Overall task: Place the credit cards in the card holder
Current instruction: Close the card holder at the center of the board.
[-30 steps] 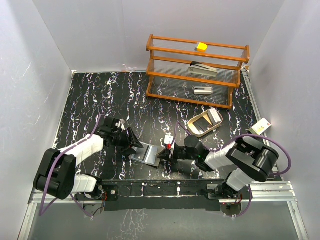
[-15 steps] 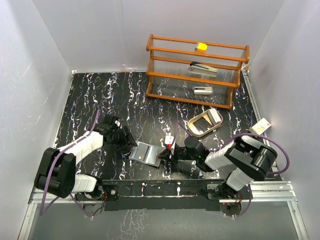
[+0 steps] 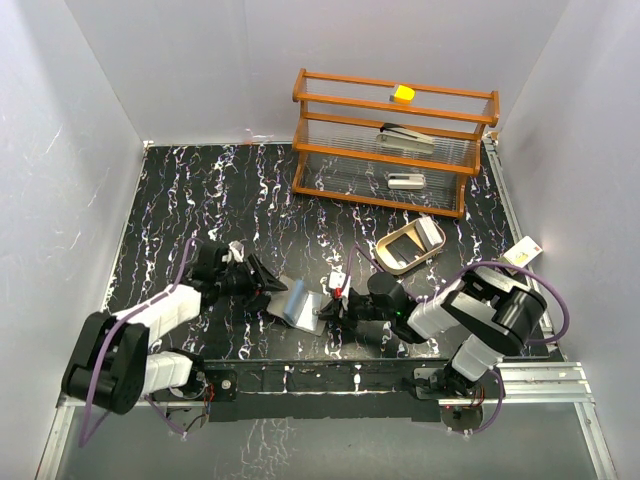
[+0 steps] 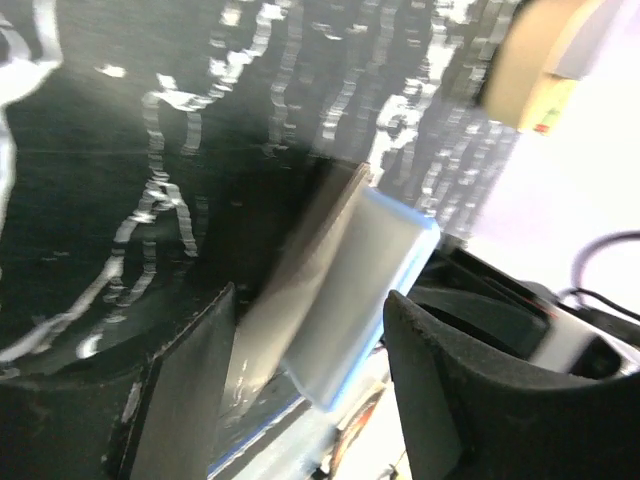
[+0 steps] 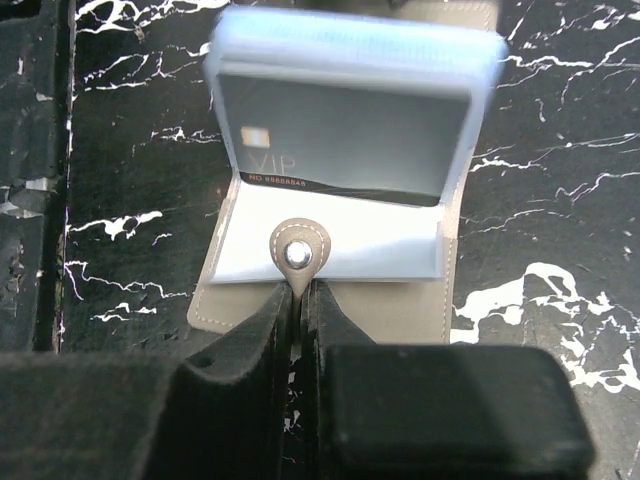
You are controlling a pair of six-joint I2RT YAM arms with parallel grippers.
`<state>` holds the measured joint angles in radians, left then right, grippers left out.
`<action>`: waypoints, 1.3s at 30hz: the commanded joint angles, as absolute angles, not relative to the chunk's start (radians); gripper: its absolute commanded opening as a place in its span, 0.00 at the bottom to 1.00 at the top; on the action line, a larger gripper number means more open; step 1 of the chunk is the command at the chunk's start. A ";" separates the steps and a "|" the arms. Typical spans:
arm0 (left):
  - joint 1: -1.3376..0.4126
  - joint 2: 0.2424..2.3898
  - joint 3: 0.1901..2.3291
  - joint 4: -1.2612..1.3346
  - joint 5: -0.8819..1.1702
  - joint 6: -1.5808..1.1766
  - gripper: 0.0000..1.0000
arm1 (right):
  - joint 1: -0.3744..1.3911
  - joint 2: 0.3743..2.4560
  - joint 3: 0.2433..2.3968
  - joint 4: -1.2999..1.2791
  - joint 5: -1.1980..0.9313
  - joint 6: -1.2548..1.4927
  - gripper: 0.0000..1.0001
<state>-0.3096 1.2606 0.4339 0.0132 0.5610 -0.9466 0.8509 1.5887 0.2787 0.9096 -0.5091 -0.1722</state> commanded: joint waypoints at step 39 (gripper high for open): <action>-0.466 1.364 0.391 0.086 0.472 -0.989 0.16 | 0.837 1.490 0.263 0.981 -0.503 -0.074 0.32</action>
